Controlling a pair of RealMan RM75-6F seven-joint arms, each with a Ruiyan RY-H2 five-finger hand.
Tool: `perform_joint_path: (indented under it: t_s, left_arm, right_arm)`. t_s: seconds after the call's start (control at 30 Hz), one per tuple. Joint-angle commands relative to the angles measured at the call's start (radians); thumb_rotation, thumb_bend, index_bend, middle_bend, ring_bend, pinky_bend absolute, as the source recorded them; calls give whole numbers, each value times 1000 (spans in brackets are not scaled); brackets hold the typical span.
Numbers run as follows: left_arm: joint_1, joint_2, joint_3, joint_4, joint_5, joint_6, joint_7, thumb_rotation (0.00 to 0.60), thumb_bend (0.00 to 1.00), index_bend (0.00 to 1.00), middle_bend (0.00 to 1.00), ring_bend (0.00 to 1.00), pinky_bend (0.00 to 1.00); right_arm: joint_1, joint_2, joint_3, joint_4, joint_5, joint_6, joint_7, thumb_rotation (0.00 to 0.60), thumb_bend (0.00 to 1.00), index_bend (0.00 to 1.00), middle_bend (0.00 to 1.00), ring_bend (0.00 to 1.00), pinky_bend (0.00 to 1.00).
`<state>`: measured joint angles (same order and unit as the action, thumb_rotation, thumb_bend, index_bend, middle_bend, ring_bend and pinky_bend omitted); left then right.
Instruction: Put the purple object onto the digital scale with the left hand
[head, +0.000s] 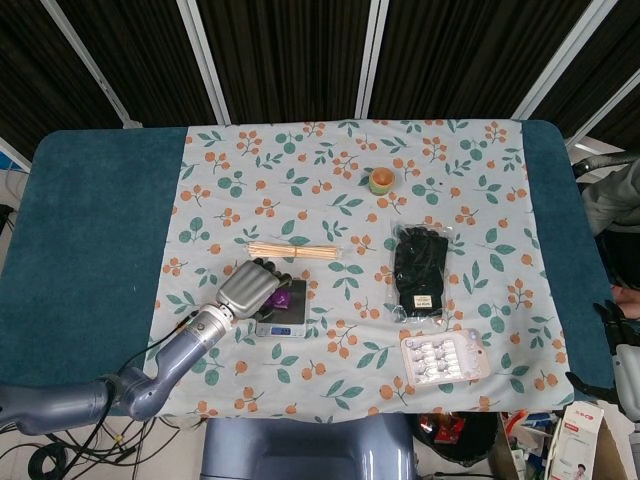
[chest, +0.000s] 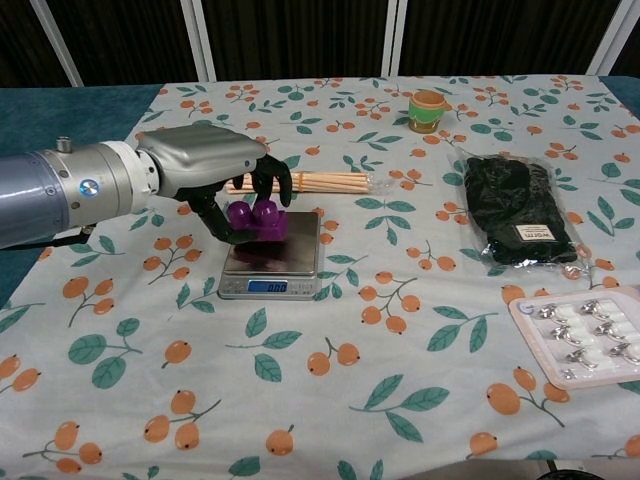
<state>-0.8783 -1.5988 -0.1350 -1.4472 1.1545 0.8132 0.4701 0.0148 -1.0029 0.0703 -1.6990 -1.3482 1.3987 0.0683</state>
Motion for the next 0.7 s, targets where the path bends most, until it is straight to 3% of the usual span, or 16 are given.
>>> perform_joint_path:
  t_s: [0.03,0.1,0.27,0.4,0.53,0.7]
  left_arm:
    - [-11,-16,2,11,-28,-1,33,600,215,308,394,262,344]
    - [-13,-30,-1,16,-40,14,48,600,131,282,326,218,342]
    - [-10,-58,-9,8,-53,41,39,600,56,229,197,93,256]
    - [-8,-43,-13,-35,-54,48,28,600,39,220,177,66,207]
    - [12,17,-38,-130,-14,115,-1,600,116,221,187,65,190]
    - [67,170,-35,-306,43,206,6,600,125,221,191,66,155]
  right_arm:
    - [0,0,0,0,0,1,0,600,79,31,7,169,194]
    - [-1,-3,3,0,0,7,-2,600,79,31,7,168,194]
    - [-1,-3,2,-2,4,4,-6,600,79,30,7,168,194]
    - [-1,-3,1,-2,2,6,-7,600,79,30,7,168,194]
    - [-1,-2,1,1,1,4,-3,600,78,30,7,168,194]
    - [-1,-1,1,1,4,1,-3,600,78,30,7,168,194]
